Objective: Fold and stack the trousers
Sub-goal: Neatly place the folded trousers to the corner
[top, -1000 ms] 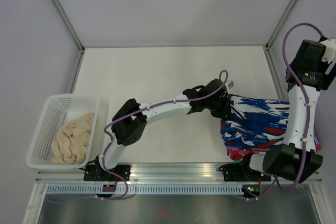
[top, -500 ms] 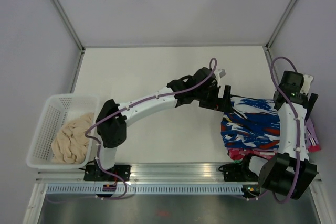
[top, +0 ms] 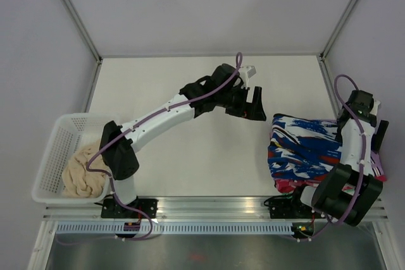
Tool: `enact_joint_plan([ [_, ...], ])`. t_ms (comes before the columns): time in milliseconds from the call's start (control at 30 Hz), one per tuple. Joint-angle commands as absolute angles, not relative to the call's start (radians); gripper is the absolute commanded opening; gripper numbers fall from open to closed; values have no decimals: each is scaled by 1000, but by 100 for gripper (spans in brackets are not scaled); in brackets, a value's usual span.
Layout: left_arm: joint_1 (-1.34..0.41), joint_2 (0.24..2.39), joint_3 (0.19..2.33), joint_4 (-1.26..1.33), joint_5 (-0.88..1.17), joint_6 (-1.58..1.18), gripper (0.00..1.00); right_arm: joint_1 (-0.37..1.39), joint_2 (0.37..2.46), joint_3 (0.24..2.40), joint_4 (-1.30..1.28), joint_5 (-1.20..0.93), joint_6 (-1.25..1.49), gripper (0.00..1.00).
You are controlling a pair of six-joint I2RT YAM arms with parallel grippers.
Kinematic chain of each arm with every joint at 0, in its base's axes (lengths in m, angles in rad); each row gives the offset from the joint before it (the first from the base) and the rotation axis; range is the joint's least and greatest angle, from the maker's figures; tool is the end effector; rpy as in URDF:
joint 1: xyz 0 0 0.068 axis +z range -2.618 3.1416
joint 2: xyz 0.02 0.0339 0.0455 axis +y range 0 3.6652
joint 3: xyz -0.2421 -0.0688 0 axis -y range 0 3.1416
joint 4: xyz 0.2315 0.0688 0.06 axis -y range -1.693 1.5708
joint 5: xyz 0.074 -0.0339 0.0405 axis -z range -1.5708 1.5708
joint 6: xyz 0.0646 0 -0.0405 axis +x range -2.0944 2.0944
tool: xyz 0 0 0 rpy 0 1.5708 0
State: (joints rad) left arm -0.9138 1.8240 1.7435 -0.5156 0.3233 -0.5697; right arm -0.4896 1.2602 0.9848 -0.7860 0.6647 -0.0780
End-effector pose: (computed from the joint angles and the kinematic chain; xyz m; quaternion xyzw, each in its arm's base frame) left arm 0.2452 -0.3516 0.3131 0.2236 0.8463 -0.4171 0.2447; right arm 0.1983 -0.1508 0.2298 0.2674 0.8787 -0.3698 0.1402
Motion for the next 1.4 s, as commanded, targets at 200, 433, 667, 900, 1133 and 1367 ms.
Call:
enact_joint_plan([
  [200, -781, 1816, 1772, -574, 413, -509, 95, -581, 1295, 1005, -818, 301, -221, 97],
  [433, -775, 1836, 1795, -586, 437, -491, 95, -586, 1305, 928, -885, 333, -301, 79],
  [667, -767, 1852, 1799, -611, 451, -469, 94, -586, 1240, 798, -871, 390, -311, 46],
  [900, -753, 1856, 1804, -609, 505, -445, 93, -586, 1218, 902, -832, 466, -279, 0],
  [1133, -753, 1853, 1807, -595, 546, -417, 90, -586, 1340, 1135, -807, 505, -276, 0],
  [1367, -752, 1850, 1812, -611, 506, -416, 89, -586, 1364, 1161, -808, 491, -282, 1],
])
